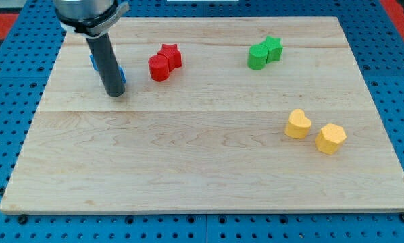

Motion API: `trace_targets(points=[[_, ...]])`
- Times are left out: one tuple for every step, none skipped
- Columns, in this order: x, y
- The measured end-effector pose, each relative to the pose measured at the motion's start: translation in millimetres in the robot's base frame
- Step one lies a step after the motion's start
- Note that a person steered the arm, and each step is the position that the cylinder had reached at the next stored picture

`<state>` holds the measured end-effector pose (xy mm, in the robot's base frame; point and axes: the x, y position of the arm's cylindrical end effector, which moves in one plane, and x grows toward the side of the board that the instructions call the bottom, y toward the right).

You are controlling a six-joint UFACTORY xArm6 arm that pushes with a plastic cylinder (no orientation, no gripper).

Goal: Move blue blocks towards top left corner of the board

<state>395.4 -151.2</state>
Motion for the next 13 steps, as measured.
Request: trace_targets(points=[[-5,1],[-5,-8],[-8,-26],[-8,-26],[-15,-30],[-25,-31],[-31,-31],[-36,-31],[-47,-23],[-62,-10],[-67,-10],[-67,-10],[-66,-10]])
